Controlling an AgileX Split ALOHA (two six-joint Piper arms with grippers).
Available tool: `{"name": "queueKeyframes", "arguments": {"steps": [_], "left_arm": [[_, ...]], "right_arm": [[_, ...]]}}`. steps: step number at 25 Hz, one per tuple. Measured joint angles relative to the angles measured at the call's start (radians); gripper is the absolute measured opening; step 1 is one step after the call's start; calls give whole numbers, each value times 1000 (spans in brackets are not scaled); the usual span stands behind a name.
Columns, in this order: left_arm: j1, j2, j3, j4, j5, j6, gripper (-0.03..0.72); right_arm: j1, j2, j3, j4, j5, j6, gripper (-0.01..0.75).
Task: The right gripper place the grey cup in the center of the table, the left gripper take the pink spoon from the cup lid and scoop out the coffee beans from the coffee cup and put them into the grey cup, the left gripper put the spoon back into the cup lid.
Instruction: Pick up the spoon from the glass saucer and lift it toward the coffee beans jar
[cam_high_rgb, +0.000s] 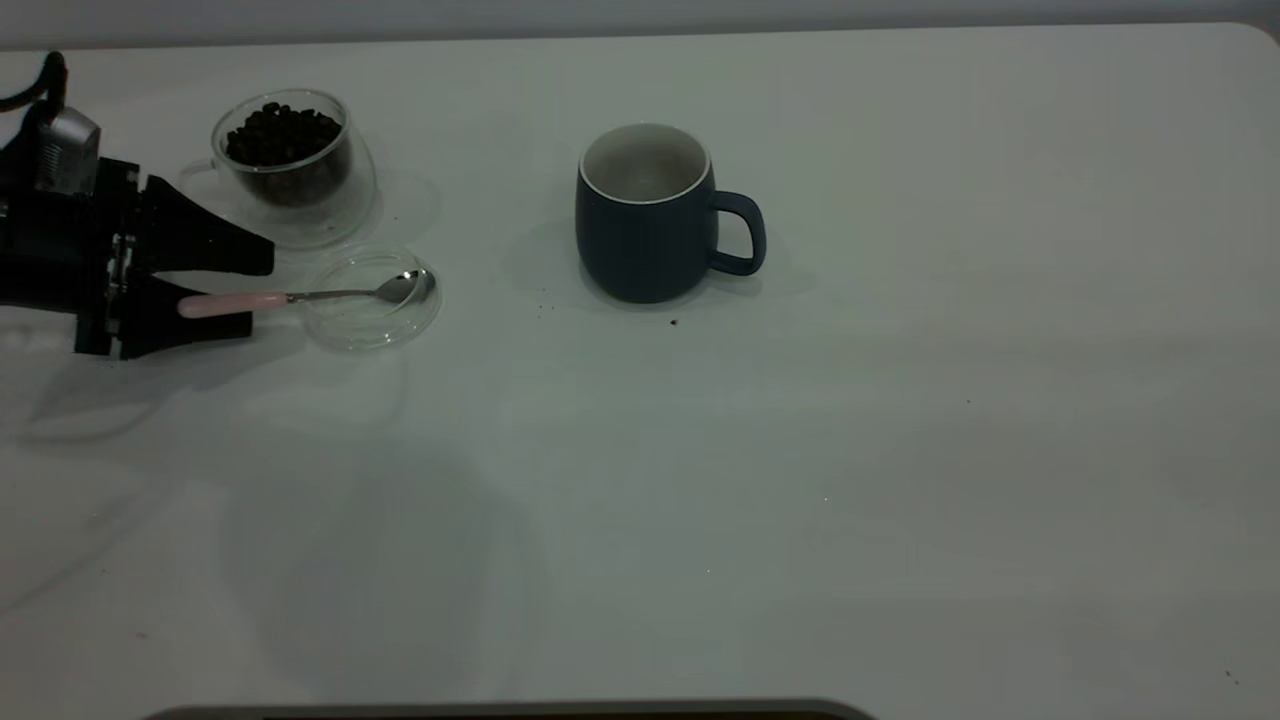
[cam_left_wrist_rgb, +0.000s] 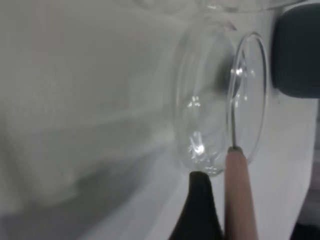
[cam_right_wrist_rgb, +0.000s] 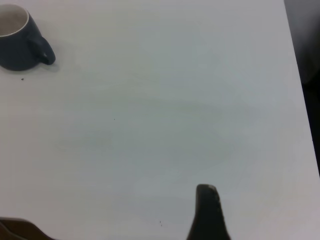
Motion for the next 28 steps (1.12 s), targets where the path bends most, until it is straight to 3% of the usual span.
{"name": "queueKeyframes", "arguments": {"steps": [4,14,21,28], "left_arm": [[0,1,0,-25,16,-2,632],[0,1,0,-90,55,-4,381],[0,1,0,-92,41,-4,146],[5,1,-6,-54,42,-38,115]], "right_arm": [[0,0,0,0,0,0,591],[0,0,0,0,0,0,591],[0,0,0,0,0,0,591],[0,0,0,0,0,0,591]]}}
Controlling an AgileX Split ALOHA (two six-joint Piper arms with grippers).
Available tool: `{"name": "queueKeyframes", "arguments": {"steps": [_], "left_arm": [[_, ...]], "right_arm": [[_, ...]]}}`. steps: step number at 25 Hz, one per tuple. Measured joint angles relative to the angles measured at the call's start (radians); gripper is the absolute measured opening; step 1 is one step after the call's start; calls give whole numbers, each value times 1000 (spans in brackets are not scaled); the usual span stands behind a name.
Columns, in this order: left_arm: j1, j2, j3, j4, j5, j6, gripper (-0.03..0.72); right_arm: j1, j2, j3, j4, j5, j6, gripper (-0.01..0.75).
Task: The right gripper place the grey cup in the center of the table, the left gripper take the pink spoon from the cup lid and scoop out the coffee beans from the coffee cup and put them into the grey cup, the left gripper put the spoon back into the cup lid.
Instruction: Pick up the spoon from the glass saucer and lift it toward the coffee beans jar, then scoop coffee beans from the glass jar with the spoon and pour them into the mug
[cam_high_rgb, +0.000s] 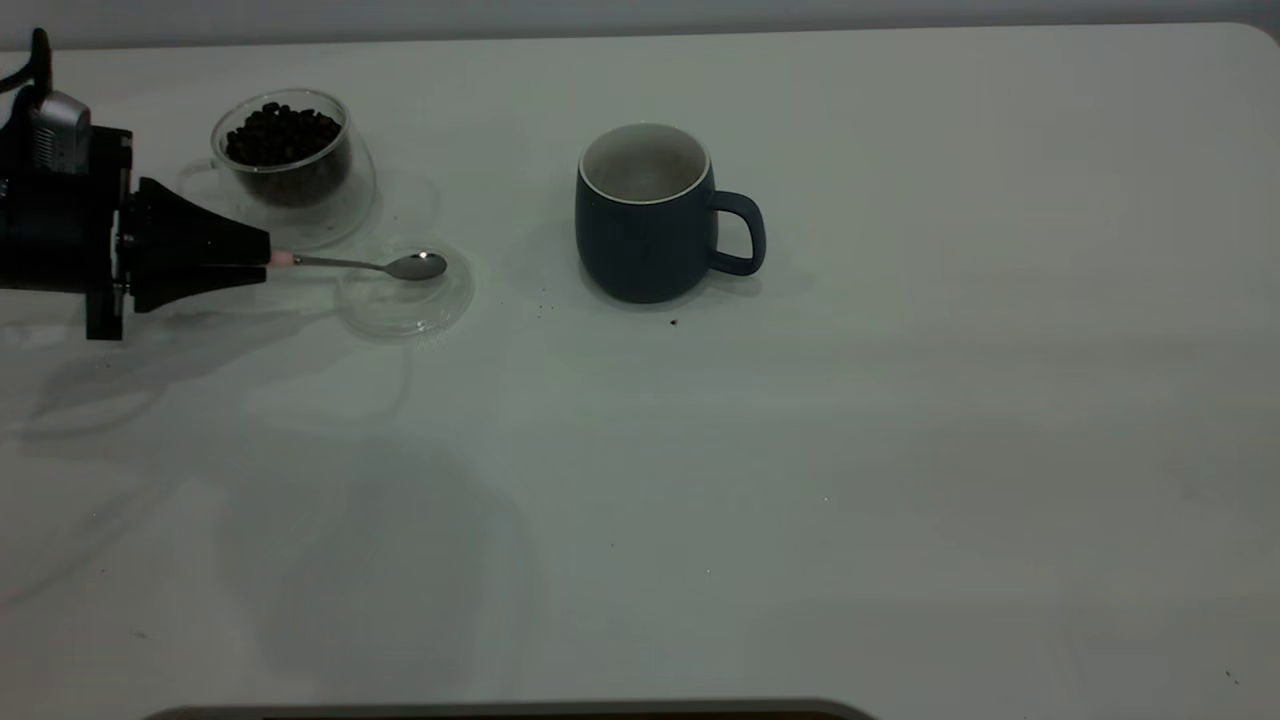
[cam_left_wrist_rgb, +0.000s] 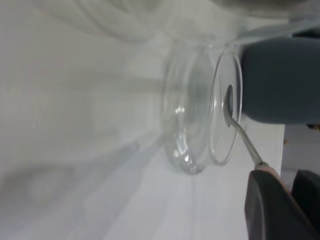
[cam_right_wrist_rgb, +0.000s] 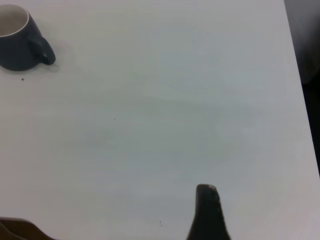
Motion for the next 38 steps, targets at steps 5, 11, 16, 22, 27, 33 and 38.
{"name": "queueKeyframes", "arguments": {"steps": [5,11,16,22,27,33,38], "left_arm": [[30,-9,-6,106,5,-63,115],[64,-97,-24,143,68,-52,115],[71,-214,-68,159,94,-25,115],[70,-338,-89,202,-19,83,115],[68,-357,-89,212,-128,173,115],[50,-358,-89,214,-223,275,115],[-6,-335,-89,196,-318,374,115]], "right_arm": [[0,0,0,0,0,0,591],[0,-1,0,0,0,0,591],[0,-1,0,0,0,0,591],[0,-1,0,0,0,0,591],[0,-1,0,0,0,0,591],[0,-1,0,0,0,0,591],[0,-1,0,0,0,0,591]]}}
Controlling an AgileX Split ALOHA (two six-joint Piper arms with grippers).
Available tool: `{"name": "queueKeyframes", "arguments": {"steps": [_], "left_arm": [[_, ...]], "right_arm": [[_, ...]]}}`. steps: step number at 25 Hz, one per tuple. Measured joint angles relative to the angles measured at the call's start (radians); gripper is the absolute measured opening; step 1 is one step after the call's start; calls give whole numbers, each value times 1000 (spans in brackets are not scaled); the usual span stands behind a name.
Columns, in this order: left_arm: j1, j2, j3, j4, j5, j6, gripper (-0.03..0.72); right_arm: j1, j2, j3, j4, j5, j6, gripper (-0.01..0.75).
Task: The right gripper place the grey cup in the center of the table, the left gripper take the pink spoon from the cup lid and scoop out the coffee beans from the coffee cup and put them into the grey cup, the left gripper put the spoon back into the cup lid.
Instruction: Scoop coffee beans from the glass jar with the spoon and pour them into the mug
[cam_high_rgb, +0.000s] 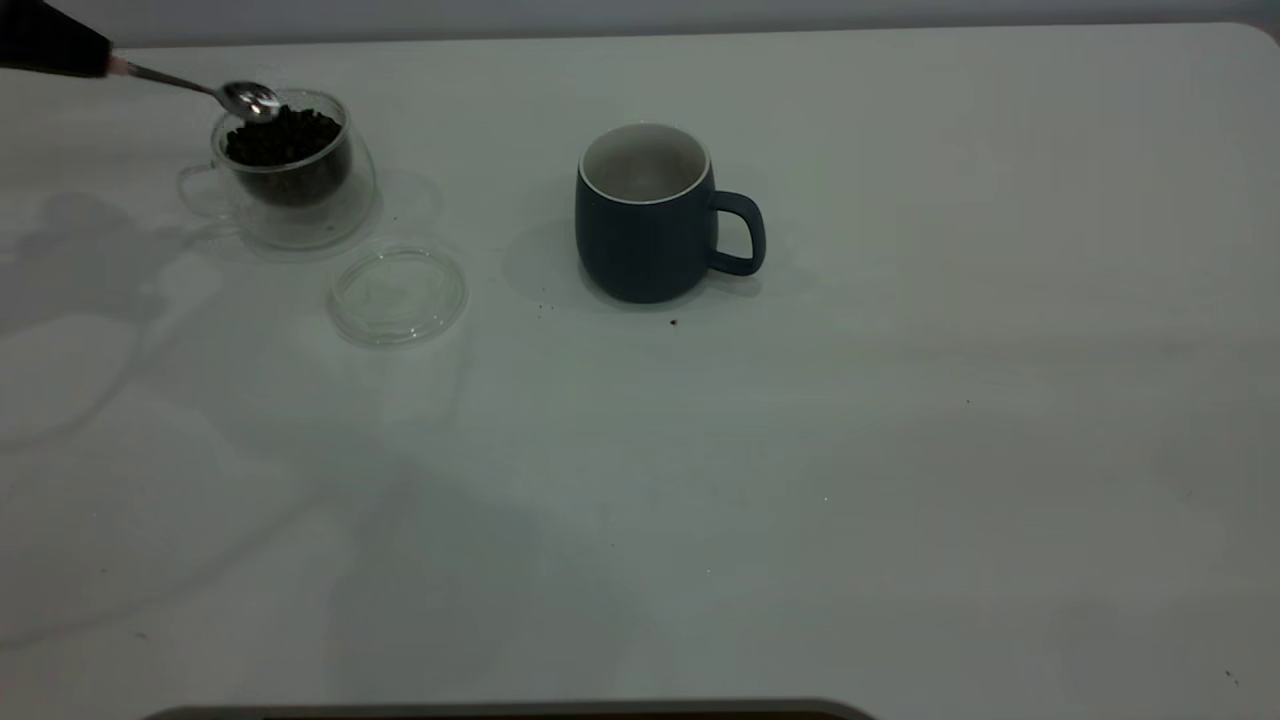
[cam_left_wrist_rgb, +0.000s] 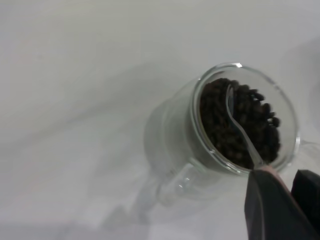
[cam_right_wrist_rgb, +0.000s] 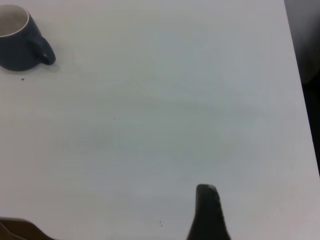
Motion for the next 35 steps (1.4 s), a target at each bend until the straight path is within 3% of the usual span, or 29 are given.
{"name": "queueKeyframes", "arguments": {"steps": [8,17,25,35], "left_arm": [[-37,44,0,-59,-49,96,115],[-36,76,0,-60,-3,-92,115],[36,79,0,-30,101,-337,115],[89,142,0,-98,222,-377,115]], "right_arm": [[0,0,0,0,0,0,591],[0,0,0,0,0,0,591],[0,0,0,0,0,0,591],[0,0,0,0,0,0,591]]}}
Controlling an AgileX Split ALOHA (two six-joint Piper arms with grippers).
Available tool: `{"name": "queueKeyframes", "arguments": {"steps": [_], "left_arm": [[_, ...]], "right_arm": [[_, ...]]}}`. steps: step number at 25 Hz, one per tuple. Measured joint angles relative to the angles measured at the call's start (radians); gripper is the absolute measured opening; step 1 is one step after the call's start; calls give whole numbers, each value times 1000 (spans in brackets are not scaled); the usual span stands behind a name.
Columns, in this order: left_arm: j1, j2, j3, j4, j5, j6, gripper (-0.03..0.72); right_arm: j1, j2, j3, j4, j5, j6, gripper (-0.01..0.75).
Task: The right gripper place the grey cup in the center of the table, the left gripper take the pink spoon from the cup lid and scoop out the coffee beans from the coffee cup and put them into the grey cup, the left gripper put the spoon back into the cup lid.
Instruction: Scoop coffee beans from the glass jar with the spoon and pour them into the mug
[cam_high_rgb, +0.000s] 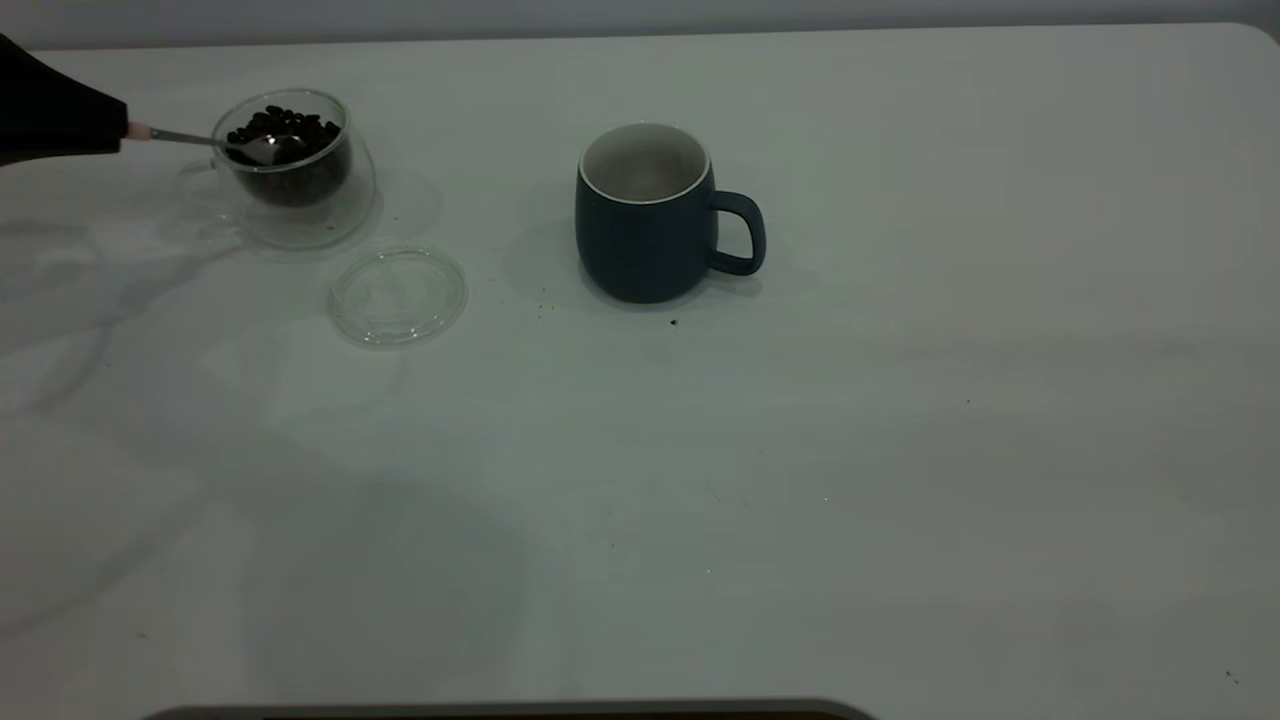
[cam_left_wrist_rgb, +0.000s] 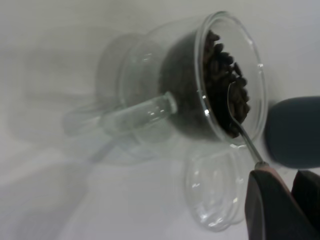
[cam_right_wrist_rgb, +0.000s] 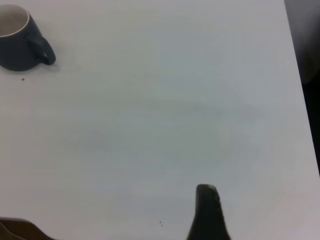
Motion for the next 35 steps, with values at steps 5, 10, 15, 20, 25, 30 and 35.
{"name": "queueKeyframes", "arguments": {"steps": [5,10,15,20,25,30,35], "left_arm": [[4,47,0,-65,41,0,115],[26,74,0,-109,78,-1,115],[63,114,-1,-148,149,3,115],[84,160,-1,-190,215,12,115],[89,181,-2,-222,217,33,115],[85,181,-2,-219,219,23,115],[54,148,-2,-214,219,5,115]], "right_arm": [[0,0,0,0,0,0,591],[0,0,0,0,0,0,591],[0,0,0,0,0,0,591],[0,0,0,0,0,0,591],[0,0,0,6,0,0,591],[0,0,0,7,0,0,591],[0,0,0,8,0,0,591]]}}
